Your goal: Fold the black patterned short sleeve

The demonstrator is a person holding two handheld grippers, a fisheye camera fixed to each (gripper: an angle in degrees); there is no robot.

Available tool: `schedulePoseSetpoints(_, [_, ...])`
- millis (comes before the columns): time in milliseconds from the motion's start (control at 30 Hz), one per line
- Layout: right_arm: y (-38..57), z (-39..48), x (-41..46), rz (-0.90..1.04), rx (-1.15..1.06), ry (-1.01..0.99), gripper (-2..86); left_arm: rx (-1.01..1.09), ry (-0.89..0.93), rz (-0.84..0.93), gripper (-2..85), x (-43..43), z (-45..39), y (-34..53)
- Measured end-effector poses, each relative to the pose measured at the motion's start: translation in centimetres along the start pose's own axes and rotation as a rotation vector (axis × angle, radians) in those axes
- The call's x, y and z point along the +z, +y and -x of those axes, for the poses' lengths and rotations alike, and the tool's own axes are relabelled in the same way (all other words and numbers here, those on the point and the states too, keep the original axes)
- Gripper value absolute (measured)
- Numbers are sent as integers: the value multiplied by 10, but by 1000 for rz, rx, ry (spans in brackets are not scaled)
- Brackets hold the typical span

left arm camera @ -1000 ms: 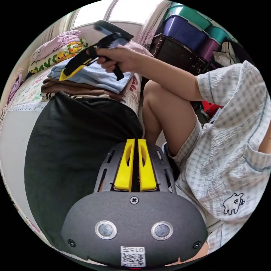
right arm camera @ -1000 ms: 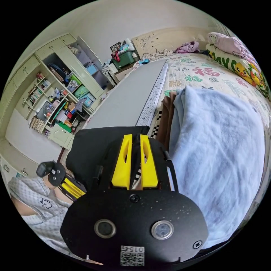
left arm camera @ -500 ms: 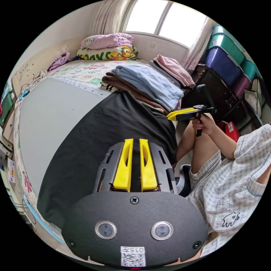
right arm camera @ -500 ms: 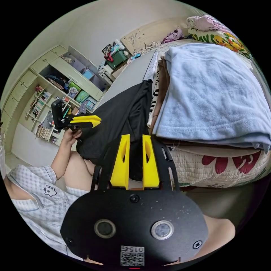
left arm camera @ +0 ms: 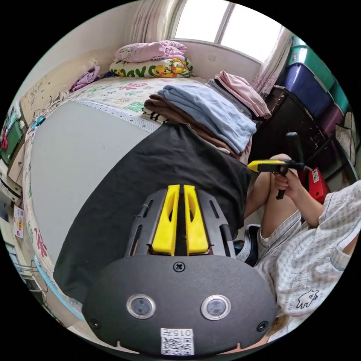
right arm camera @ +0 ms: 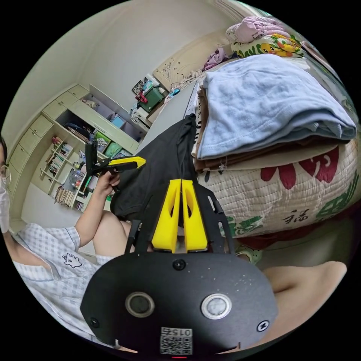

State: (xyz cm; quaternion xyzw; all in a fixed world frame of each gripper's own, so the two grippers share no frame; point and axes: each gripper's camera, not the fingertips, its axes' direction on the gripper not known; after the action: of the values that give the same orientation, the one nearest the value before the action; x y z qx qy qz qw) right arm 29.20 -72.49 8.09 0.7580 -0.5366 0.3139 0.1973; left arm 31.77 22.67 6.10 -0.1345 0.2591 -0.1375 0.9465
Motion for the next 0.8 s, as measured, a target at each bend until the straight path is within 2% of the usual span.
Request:
schedulePoseSetpoints(133, [2, -23, -4, -31, 40, -36, 18, -60, 36, -41, 17, 7, 17, -49])
schedulePoseSetpoints(300, [-4, -39, -13, -89, 9, -146, 84, -66, -24, 21, 19, 51, 23, -121])
schedulePoseSetpoints(400, [-13, -41, 0, -43, -38, -136, 69, -82, 20, 103, 18, 95, 29, -147])
schedulePoseSetpoints(467, [-16, -47, 12, 20, -41, -89, 16, -95, 14, 136, 16, 117, 32, -156])
schedulePoseSetpoints(533, [-12, -55, 12, 17, -31, -57, 5, -127, -4, 183, 10, 142, 40, -163])
schedulePoseSetpoints(633, [-4, -75, 10, 29, 6, 16, 0, -144, 7, 169, 4, 151, 49, -165])
schedulePoseSetpoints(733, [2, -95, 5, -26, 51, -51, 8, -153, 26, 165, 1, 158, 55, -167])
schedulePoseSetpoints(800, [1, -94, -1, -74, 1, -62, 30, -154, 32, 165, 1, 160, 57, -169])
